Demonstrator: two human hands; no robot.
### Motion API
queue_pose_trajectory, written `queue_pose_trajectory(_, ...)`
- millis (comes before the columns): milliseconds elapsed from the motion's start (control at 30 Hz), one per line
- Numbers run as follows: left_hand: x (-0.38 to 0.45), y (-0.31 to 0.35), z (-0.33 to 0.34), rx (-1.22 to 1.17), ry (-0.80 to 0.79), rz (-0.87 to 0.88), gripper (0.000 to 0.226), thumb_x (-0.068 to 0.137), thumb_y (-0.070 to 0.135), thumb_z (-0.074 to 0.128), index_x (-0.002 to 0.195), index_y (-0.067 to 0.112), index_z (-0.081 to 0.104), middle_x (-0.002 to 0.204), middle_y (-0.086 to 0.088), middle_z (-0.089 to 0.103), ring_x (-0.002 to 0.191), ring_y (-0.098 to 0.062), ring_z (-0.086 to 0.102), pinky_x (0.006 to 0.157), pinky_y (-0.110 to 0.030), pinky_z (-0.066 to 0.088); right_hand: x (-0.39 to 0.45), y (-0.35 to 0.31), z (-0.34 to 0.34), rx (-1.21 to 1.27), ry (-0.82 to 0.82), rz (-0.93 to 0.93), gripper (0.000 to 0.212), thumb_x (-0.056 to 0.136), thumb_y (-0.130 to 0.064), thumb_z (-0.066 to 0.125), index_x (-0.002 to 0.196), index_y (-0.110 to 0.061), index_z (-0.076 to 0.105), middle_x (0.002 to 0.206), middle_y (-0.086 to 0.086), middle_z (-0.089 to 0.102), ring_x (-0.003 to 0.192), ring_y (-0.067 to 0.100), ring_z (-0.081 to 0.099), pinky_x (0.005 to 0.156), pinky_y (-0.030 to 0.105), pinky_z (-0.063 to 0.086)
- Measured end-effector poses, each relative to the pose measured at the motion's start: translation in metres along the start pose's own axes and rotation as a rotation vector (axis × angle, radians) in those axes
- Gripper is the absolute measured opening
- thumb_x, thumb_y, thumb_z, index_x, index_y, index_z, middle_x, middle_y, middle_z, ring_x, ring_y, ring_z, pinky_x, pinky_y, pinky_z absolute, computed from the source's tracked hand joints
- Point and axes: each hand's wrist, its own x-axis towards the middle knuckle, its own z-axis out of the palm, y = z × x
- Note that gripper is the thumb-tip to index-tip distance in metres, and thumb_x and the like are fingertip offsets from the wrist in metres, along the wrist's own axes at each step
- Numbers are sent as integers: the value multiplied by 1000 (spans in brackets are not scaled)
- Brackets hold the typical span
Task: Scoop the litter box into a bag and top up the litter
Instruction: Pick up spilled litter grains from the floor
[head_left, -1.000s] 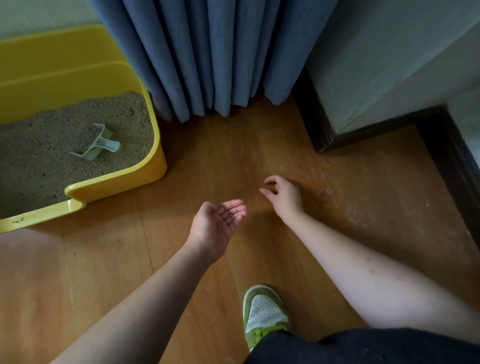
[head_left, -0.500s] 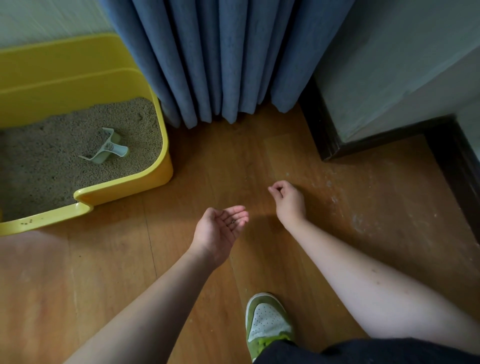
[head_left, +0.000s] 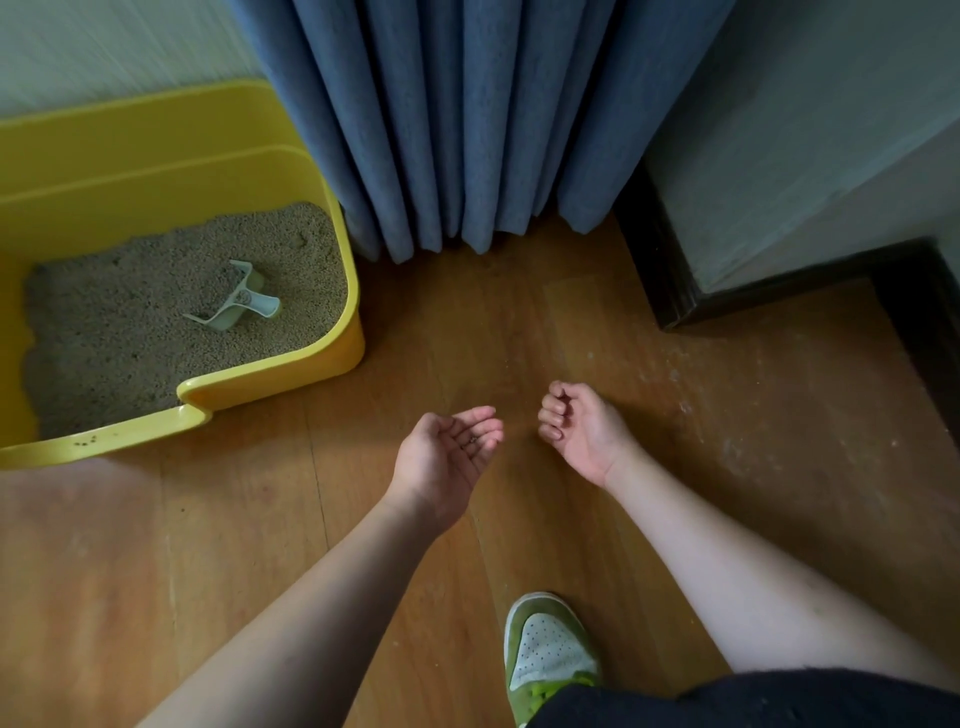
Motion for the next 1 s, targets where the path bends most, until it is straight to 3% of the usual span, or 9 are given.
queue_pose_trajectory(133,-6,8,-2,-13,-9,18,49,100,16,23,108,-9,64,93,-21,69,87,-27,68,83,-31,56,11,-3,8,-57,82,-23,30,98,-23,34,73,-14,48,64,1,40,51,10,36,49,23,27)
queue_pose_trajectory(200,-7,11,-3,-9,-8,18,50,100,17,23,109,-9,64,93,-21,70,86,-26,69,82,-31,56,14,-7,15,-207,107,-43,36,101,-29,37,72,-13,52,62,-1,41,50,8,36,50,22,27)
queue_pose_trajectory(300,-8,14,-8,-3,-13,20,49,99,16,23,106,-8,65,91,-21,70,82,-25,70,77,-29,59,24,-13,30,-789,104,-186,27,98,-38,47,86,-20,62,82,-7,60,74,6,55,64,17,39)
queue_pose_trajectory(367,-10,16,-13,2,0,22,48,98,15,23,105,-8,65,90,-21,69,82,-25,69,76,-29,59,34,-15,36,-1154,90,-346,18,96,-36,54,99,-21,64,93,-8,61,85,9,55,65,14,38)
queue_pose_trajectory(467,-14,19,-18,9,5,44,49,98,16,23,103,-8,65,89,-21,69,82,-26,69,75,-29,59,44,-14,43,-1407,198,-485,22,92,-30,61,111,-17,62,104,-3,62,93,11,56,73,16,41)
queue_pose_trajectory(600,-18,27,-18,12,-13,75,50,97,16,22,100,-8,66,86,-20,69,80,-25,68,77,-29,57,57,-7,40,-1466,308,-507,25,89,-30,65,113,-21,61,114,4,65,104,22,61,83,27,48)
queue_pose_trajectory(767,-19,32,-22,-8,-22,97,51,97,17,22,99,-8,66,86,-21,69,79,-25,68,73,-28,58,56,-4,39,-1487,322,-568,15,92,-31,60,102,-21,65,107,2,67,99,22,62,76,25,45)
queue_pose_trajectory(1000,-20,28,-27,-27,-15,95,51,97,17,22,99,-8,66,86,-21,69,78,-25,69,72,-28,59,56,-4,41,-1549,316,-541,21,98,-27,49,111,-15,62,114,6,64,103,25,59,82,29,46)
